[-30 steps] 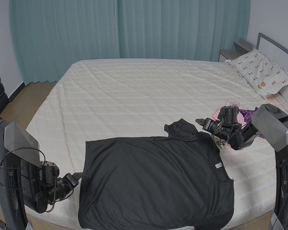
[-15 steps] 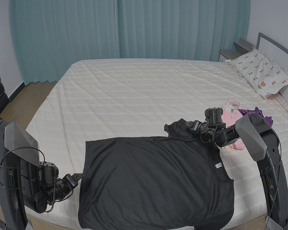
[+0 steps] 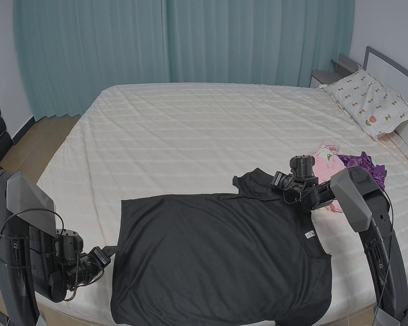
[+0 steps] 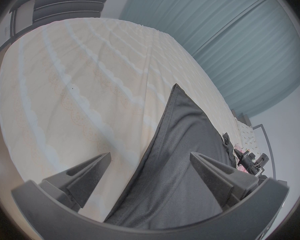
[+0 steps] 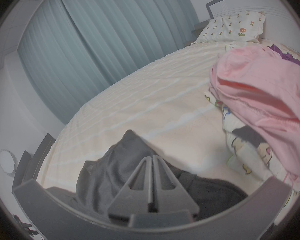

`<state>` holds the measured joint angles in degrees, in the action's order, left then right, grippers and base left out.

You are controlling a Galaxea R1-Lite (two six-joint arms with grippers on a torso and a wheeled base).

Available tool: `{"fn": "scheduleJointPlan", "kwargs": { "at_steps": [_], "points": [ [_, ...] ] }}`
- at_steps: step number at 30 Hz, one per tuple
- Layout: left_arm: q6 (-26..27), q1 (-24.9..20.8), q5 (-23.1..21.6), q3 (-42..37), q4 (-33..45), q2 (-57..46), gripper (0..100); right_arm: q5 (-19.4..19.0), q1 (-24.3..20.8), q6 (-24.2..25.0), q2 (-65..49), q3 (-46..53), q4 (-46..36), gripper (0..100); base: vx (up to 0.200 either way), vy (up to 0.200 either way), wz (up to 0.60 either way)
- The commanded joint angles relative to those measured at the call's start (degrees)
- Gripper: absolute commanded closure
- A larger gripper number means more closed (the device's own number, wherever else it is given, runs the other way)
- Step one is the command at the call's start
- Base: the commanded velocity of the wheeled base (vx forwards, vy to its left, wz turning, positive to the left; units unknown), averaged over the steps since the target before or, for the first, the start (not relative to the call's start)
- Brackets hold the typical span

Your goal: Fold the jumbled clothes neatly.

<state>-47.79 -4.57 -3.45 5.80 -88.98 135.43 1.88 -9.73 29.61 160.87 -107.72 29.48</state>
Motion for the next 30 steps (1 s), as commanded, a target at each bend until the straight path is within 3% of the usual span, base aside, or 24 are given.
{"fn": "scheduleJointPlan", "kwargs": {
  "at_steps": [1,10,11,28,29,30],
  "points": [
    [-0.03,0.0,0.02,0.0,-1.02,0.1,0,0.41,0.85,1.5,-0.12,-1.88,1.72,100,0.0,0.0,0.0],
    [-0.03,0.0,0.02,0.09,-1.02,0.1,0,-0.3,0.32,1.77,-0.64,1.1,0.58,100,0.0,0.0,0.0],
    [-0.03,0.0,0.02,0.09,-1.02,0.1,0,-0.3,0.24,1.77,-0.64,1.1,0.14,0,0.0,0.0,0.0],
    [-0.03,-0.09,0.29,0.0,-1.02,0.19,0,-1.53,-1.26,1.5,1.12,-1.44,-1.62,0,0.0,0.0,0.0],
    [-0.03,-0.09,0.29,0.0,-1.02,0.19,0,-1.61,-1.43,1.5,1.55,-2.32,-2.49,100,0.0,0.0,0.0],
    [-0.03,-0.09,0.29,0.0,-1.02,0.19,0,-1.61,-1.61,1.5,1.91,-2.76,-3.11,100,0.0,0.0,0.0]
  ]
}}
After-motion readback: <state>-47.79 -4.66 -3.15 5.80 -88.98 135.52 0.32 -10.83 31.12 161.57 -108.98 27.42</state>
